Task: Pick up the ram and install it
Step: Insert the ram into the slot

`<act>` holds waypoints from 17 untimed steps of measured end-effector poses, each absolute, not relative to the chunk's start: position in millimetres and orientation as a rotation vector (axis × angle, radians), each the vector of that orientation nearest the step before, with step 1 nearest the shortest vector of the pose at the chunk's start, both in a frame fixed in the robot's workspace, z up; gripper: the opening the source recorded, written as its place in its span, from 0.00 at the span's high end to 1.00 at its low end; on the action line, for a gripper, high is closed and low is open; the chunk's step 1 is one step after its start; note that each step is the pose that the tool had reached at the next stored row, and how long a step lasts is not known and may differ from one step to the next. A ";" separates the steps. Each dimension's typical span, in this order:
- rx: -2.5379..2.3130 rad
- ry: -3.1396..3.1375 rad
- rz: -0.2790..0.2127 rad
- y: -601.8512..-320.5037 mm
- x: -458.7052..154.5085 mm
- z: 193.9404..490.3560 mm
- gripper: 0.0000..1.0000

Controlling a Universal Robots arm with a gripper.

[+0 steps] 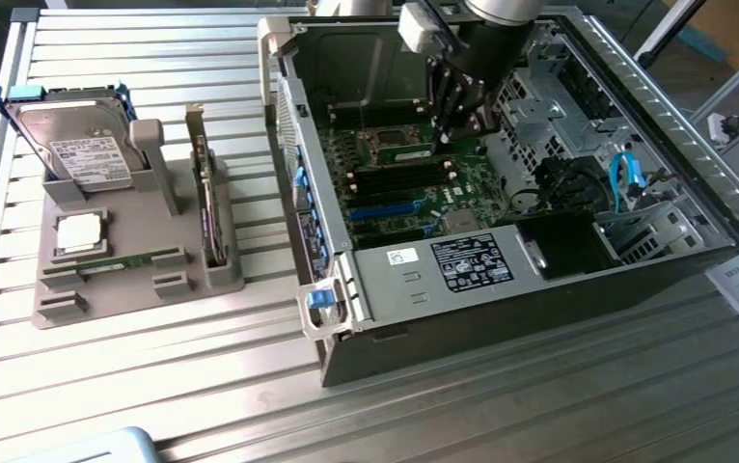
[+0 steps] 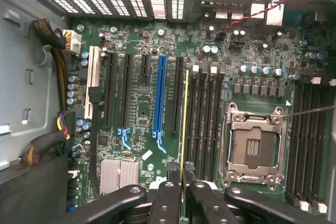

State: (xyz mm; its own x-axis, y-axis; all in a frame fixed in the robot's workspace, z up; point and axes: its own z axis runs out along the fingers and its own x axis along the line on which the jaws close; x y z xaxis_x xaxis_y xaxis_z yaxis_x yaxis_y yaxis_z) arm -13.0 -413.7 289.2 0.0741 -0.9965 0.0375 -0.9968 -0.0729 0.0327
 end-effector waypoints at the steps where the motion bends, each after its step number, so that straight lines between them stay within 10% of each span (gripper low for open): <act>1: 2.265 -2.105 0.008 -413.3 -14.1 285.3 0.86; 17: 2.266 -2.105 0.006 -407.4 -18.8 253.8 0.86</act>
